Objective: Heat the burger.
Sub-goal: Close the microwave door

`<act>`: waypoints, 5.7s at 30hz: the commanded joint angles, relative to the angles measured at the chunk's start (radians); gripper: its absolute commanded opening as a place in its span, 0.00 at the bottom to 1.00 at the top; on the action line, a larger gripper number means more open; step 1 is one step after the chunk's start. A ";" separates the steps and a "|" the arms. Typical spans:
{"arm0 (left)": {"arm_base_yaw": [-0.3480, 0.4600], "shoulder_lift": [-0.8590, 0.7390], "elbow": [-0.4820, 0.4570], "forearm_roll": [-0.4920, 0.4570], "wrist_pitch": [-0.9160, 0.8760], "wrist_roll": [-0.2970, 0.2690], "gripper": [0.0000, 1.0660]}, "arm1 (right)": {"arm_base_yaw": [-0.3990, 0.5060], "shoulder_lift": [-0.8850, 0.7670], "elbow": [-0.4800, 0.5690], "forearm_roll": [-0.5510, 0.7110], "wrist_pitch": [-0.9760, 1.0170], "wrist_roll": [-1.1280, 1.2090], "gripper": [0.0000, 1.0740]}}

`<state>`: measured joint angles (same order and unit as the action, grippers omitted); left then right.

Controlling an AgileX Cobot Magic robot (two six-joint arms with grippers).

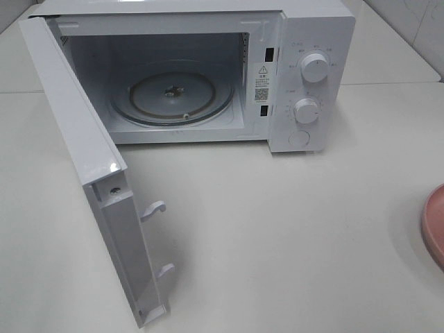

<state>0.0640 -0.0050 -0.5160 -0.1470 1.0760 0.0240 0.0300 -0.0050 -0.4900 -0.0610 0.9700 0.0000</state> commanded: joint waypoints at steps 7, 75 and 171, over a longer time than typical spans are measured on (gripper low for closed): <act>0.000 -0.015 0.001 0.001 -0.009 0.000 0.90 | -0.006 -0.028 0.001 -0.003 -0.008 0.008 0.71; 0.000 0.238 -0.037 -0.077 -0.240 0.001 0.32 | -0.007 -0.028 0.001 -0.003 -0.008 0.008 0.71; -0.566 1.701 -0.039 0.155 -1.909 -0.170 0.00 | -0.007 -0.028 0.001 -0.003 -0.008 0.008 0.71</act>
<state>-0.4700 1.6720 -0.5120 0.0560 -0.8470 -0.1670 0.0240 -0.0050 -0.4900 -0.0610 0.9700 0.0060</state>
